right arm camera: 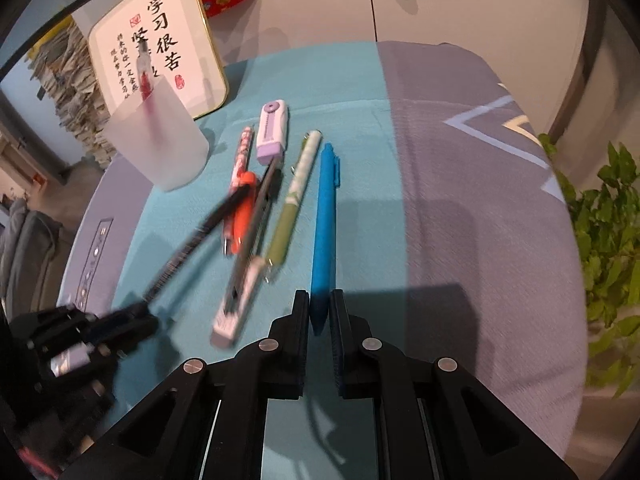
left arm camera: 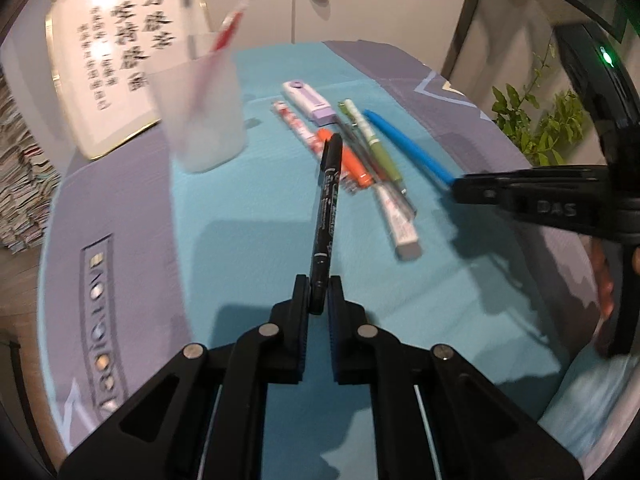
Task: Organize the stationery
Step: 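Grasp the black marker with the left gripper while the right gripper grasps the blue pen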
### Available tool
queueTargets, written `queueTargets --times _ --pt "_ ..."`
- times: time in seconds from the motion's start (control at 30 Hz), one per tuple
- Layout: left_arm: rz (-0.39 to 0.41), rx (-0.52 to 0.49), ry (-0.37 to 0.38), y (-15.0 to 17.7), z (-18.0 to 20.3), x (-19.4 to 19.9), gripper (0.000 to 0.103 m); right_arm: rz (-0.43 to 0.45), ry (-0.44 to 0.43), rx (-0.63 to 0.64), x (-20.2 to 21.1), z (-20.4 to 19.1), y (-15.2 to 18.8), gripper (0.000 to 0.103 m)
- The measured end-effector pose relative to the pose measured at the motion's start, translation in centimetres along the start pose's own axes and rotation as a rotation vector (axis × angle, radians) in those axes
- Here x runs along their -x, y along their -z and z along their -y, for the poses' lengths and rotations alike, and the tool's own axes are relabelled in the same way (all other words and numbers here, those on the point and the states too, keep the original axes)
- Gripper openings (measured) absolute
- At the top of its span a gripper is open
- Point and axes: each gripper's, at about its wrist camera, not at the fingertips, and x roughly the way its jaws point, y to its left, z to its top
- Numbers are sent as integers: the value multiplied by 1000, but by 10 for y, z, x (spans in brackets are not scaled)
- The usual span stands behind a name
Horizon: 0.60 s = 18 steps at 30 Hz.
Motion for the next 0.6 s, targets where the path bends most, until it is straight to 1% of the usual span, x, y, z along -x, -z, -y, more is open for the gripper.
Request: queueTargets --times 0.1,0.2,0.3,0.4,0.43,0.47,0.5,0.53,0.57,0.6 --pt "-10 0 -23 15 -6 8 7 -21 1 19 8 6 16 11" --pt "-27 -19 -39 30 -7 14 7 -69 -23 37 13 13 39 11" --pt "-43 -42 -40 39 -3 15 8 -96 -37 71 20 13 56 11" --pt "-30 -54 -46 36 3 15 9 -77 -21 87 25 12 58 11" --pt "-23 -54 -46 33 4 15 12 -67 -16 88 26 12 56 11" --pt "-13 -56 -48 29 5 14 25 -48 -7 85 29 12 52 11" --pt "-4 -59 -55 24 6 14 33 -33 0 82 32 16 53 12" --pt "11 -63 -76 18 8 12 46 -23 4 81 34 15 51 14" --pt "21 -71 -91 12 9 11 49 -10 10 82 35 15 47 25" --pt "28 -79 -98 8 11 10 49 7 23 88 35 14 42 44"
